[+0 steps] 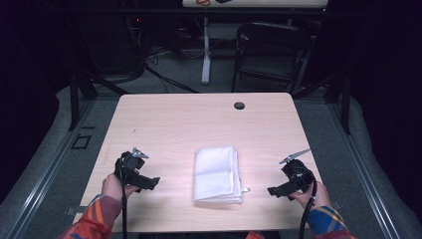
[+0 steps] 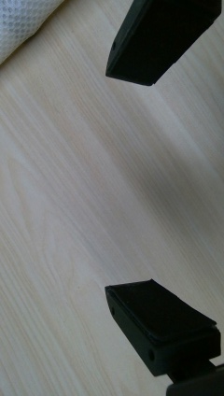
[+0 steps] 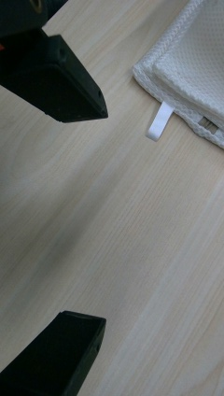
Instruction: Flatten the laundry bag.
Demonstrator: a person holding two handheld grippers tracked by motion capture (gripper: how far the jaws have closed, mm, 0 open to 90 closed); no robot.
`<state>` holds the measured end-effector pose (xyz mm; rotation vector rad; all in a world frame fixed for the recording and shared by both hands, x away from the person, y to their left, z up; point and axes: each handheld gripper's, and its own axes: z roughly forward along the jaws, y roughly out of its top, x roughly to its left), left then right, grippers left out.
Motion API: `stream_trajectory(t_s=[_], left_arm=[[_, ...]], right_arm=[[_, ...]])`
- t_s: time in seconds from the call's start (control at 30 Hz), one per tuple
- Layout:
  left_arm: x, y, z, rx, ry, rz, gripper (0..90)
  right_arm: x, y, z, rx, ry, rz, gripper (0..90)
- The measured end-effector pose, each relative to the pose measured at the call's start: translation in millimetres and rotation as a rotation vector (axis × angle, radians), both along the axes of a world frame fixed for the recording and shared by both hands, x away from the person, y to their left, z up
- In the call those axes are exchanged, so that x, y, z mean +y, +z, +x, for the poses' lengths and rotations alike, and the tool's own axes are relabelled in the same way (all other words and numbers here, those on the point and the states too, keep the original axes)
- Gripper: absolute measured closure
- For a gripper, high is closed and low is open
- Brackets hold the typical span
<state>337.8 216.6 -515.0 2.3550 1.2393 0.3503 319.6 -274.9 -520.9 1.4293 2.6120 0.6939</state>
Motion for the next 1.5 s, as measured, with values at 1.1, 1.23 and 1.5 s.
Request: stream_trajectory(t_s=[1.1,1.23,1.5], left_arm=[[-70.5,13.1,-7.7,-0.064,-0.195,-0.088,0.0],[-83.1,14.6,-7.7,-0.075,-0.233,-0.088,0.5],[-110.5,11.4,-10.9,-0.076,-0.315,-0.088,2.3]], right_arm=[[24.0,11.7,4.5,-0.013,0.042,0.033,6.3],[25.4,12.1,4.3,-0.003,0.054,0.026,6.8],[28.1,9.5,7.4,0.003,0.071,0.011,8.7]])
